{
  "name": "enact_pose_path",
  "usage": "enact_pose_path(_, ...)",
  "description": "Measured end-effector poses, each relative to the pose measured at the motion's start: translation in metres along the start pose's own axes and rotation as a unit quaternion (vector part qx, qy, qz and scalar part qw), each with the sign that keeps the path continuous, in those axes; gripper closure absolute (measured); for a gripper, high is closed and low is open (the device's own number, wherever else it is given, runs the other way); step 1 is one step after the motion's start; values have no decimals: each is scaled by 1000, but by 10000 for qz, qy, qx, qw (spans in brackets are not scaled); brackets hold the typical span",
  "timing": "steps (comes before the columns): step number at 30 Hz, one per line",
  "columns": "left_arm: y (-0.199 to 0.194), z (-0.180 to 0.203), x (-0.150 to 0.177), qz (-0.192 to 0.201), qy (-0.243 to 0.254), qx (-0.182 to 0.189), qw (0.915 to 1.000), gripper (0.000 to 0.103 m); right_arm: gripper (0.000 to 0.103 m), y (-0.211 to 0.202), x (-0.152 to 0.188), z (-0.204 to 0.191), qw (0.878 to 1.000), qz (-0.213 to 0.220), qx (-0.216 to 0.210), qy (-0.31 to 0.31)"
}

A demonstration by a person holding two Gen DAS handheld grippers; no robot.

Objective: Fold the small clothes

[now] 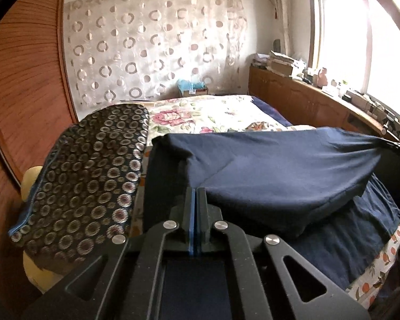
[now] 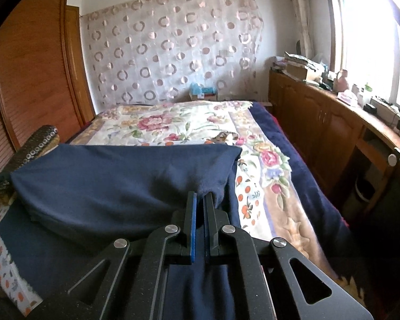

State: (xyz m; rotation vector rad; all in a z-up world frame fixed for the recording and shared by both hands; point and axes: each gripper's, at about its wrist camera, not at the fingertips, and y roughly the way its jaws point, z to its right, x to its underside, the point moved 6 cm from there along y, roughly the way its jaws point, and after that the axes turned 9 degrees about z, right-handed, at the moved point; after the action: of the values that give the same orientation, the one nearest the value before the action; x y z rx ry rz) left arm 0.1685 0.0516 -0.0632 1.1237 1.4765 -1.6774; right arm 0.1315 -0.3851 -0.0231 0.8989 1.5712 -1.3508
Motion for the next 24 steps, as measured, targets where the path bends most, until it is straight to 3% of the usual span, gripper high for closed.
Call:
enact_pose_path(15,-61,-5,16,253,-14,-90,9996,102,99,-61,25,2,9995,4,-251,-175)
enact_pose_path(24,-61,-8,54,-39,-104,-210,9997,102,99,-65,43,3,9988,-211,-418,-141)
